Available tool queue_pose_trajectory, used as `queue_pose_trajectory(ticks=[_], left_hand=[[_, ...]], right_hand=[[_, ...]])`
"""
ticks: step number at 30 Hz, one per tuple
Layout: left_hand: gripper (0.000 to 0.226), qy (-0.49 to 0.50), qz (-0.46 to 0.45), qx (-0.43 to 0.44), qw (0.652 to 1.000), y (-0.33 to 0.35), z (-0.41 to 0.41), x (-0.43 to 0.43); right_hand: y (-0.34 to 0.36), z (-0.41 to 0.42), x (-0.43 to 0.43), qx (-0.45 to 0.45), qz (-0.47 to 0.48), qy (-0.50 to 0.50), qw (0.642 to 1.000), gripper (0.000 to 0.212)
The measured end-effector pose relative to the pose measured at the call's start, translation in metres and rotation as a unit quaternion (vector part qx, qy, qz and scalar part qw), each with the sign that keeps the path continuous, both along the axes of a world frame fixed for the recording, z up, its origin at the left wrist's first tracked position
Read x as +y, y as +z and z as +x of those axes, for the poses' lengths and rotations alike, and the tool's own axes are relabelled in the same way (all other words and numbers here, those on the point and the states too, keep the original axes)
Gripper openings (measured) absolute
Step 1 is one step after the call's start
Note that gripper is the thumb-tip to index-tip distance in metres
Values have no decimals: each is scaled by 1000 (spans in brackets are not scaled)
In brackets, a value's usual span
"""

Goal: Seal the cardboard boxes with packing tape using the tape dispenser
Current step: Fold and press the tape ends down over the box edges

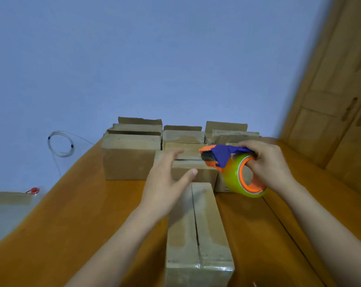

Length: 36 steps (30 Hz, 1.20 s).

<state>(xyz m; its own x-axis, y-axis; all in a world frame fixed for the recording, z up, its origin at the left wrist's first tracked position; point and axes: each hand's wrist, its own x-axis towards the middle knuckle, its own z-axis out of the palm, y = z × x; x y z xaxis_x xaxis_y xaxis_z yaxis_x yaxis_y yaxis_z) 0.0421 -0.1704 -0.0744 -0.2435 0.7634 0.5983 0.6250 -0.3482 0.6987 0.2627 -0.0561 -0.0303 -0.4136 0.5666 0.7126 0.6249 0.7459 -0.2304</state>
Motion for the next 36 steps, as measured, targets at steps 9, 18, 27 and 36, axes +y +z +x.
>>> queue_pose_trajectory(ticks=[9,18,27,36], left_hand=[[40,40,204,135,969,18,14,22],[18,33,286,119,950,13,17,26],[27,-29,249,198,948,19,-6,26],[21,0,289,216,933,33,4,36]], right_hand=[[15,-11,-13,11,-6,24,1000,39],[19,-14,-13,40,-26,-1,999,50],[26,-10,-15,35,-42,-12,998,50],[32,-11,-20,11,-33,5,999,47]])
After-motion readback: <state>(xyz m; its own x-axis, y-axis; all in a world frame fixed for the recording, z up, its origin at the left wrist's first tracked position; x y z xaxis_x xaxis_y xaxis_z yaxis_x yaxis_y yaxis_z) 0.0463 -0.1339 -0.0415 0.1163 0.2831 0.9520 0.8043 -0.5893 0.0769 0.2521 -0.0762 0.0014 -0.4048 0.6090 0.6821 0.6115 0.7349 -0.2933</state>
